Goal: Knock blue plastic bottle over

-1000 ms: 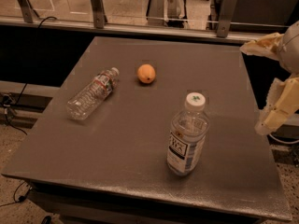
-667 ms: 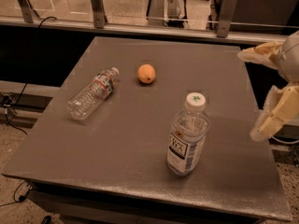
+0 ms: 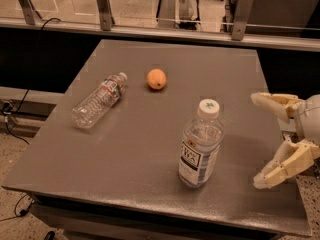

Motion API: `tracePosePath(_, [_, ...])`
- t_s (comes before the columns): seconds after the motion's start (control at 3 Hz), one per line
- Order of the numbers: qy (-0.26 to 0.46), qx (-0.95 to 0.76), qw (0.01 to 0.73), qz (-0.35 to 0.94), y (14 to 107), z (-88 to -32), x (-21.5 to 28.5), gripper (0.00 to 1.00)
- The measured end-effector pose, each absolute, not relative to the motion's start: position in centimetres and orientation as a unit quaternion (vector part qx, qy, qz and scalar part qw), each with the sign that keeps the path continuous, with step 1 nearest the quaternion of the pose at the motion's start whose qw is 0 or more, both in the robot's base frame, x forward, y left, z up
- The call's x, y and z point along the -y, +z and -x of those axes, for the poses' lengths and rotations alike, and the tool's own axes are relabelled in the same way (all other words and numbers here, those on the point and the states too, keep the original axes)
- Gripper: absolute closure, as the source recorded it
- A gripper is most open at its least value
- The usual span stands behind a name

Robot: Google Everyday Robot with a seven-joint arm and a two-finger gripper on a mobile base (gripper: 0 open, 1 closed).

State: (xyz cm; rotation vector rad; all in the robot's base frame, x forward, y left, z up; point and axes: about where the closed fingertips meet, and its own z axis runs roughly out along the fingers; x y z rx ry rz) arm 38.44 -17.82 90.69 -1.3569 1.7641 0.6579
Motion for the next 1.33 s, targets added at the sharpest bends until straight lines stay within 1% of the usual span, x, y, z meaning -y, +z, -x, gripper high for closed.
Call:
tracePosePath(0.33, [0.281,-0.687,0.425,0.519,92.6,-38.3,17.0,0.00])
tracePosePath(0.67, [0.281,-0.686,0.425,0.519,92.6,-38.3,16.9,0.00])
tracePosePath(1.0, [0.298,-0.673,0.458,0.498,92.1,-38.8,15.4,0.00])
tracePosePath(1.33, [0.329,-0.636,0.513,0.473,91.7,-39.3,12.6,0.00])
